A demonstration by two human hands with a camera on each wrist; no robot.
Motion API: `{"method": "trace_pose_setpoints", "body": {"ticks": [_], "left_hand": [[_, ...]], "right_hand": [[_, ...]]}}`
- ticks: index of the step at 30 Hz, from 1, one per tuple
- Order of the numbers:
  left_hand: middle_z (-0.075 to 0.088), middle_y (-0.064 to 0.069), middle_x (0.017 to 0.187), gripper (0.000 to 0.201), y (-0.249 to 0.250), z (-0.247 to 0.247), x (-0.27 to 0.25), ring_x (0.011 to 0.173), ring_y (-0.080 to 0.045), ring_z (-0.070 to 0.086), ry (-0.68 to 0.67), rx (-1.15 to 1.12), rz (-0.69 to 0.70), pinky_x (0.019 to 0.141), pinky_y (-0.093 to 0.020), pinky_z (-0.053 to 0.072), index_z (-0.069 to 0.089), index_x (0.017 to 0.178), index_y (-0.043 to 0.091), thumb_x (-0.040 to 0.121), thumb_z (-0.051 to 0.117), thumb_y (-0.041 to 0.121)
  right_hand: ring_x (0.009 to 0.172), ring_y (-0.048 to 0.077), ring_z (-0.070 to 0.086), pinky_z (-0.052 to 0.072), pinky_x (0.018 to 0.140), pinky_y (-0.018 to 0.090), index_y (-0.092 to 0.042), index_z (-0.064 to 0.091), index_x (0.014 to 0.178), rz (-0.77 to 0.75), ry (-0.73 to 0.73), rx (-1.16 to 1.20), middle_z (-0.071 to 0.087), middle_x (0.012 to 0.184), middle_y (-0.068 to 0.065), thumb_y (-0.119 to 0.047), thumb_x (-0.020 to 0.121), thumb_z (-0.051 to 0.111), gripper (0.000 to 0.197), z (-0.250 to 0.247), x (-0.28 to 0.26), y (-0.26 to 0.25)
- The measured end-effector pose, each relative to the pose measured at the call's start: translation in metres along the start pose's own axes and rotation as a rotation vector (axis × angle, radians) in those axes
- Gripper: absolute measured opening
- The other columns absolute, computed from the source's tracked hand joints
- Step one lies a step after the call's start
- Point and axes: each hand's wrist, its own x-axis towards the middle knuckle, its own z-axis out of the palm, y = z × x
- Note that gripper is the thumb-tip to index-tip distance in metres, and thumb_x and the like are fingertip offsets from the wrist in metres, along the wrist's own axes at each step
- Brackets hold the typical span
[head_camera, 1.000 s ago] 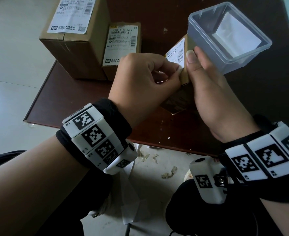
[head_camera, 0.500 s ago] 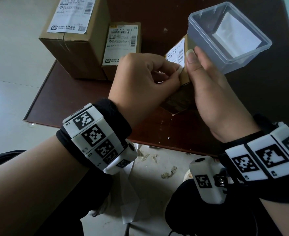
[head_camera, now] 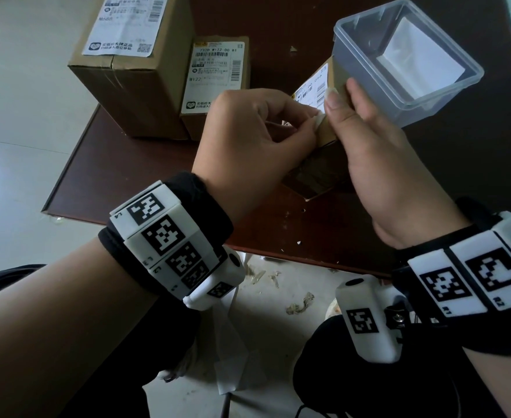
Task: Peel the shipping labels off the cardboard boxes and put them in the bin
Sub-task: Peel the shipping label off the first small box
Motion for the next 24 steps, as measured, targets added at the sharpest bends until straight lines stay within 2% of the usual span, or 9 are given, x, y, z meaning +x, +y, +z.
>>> {"method": "trace_pose_setpoints", "body": {"ticks": [4, 7, 9, 13, 18, 22, 24], "left_hand": [[0.075, 0.007, 0.087, 0.012, -0.0006, 0.0012, 0.0003, 0.075, 0.000, 0.074, 0.014, 0.007, 0.004, 0.062, -0.013, 0.055, 0.077, 0.085, 0.000, 0.092, 0.074, 0.011], [0.076, 0.007, 0.089, 0.012, -0.0007, 0.0013, 0.0007, 0.075, 0.000, 0.073, 0.011, 0.010, 0.006, 0.062, -0.010, 0.053, 0.077, 0.086, 0.001, 0.092, 0.073, 0.011], [0.075, 0.008, 0.088, 0.013, -0.0005, 0.0011, 0.0010, 0.076, 0.001, 0.073, 0.008, 0.012, 0.007, 0.063, -0.011, 0.054, 0.077, 0.086, 0.001, 0.092, 0.073, 0.011], [0.076, 0.006, 0.088, 0.014, -0.0009, 0.0007, 0.0011, 0.076, -0.001, 0.074, 0.013, 0.017, 0.007, 0.063, -0.015, 0.057, 0.077, 0.085, 0.001, 0.092, 0.073, 0.013], [0.077, 0.003, 0.088, 0.014, -0.0020, 0.0007, 0.0015, 0.076, -0.003, 0.074, 0.015, 0.026, 0.005, 0.064, -0.021, 0.060, 0.076, 0.085, 0.003, 0.092, 0.072, 0.014], [0.077, 0.002, 0.086, 0.016, -0.0017, 0.0008, 0.0021, 0.074, -0.006, 0.074, 0.019, 0.044, 0.000, 0.063, -0.027, 0.061, 0.075, 0.084, 0.002, 0.092, 0.072, 0.016], [0.077, 0.003, 0.086, 0.018, -0.0016, 0.0007, 0.0025, 0.074, -0.010, 0.074, 0.019, 0.055, -0.017, 0.063, -0.033, 0.061, 0.074, 0.083, 0.003, 0.092, 0.072, 0.018]], "right_hand": [[0.139, -0.005, 0.047, 0.041, 0.108, 0.020, -0.037, 0.022, 0.168, 0.004, -0.024, 0.045, 0.041, 0.165, -0.017, -0.056, 0.104, 0.057, 0.076, -0.0008, 0.0021, 0.0003], [0.140, 0.000, 0.049, 0.044, 0.117, 0.031, -0.036, 0.022, 0.169, -0.002, -0.021, 0.058, 0.043, 0.165, -0.014, -0.054, 0.102, 0.059, 0.079, -0.0011, 0.0041, 0.0028], [0.140, 0.001, 0.050, 0.044, 0.118, 0.034, -0.036, 0.022, 0.169, -0.002, -0.019, 0.054, 0.043, 0.165, -0.013, -0.052, 0.103, 0.058, 0.077, -0.0012, 0.0047, 0.0038], [0.140, 0.000, 0.048, 0.043, 0.112, 0.025, -0.035, 0.021, 0.169, 0.002, -0.012, 0.044, 0.041, 0.166, -0.013, -0.048, 0.107, 0.056, 0.073, -0.0008, 0.0040, 0.0025], [0.139, 0.000, 0.049, 0.043, 0.111, 0.026, -0.037, 0.021, 0.169, 0.007, -0.005, 0.031, 0.042, 0.165, -0.013, -0.049, 0.106, 0.055, 0.072, -0.0006, 0.0031, 0.0025], [0.139, 0.001, 0.050, 0.044, 0.115, 0.031, -0.038, 0.021, 0.169, 0.010, -0.001, 0.029, 0.043, 0.164, -0.012, -0.049, 0.107, 0.054, 0.071, -0.0011, 0.0028, 0.0017], [0.138, 0.001, 0.050, 0.045, 0.111, 0.026, -0.037, 0.021, 0.169, 0.014, -0.001, 0.029, 0.043, 0.164, -0.012, -0.048, 0.108, 0.053, 0.070, -0.0005, 0.0020, 0.0007]]}}
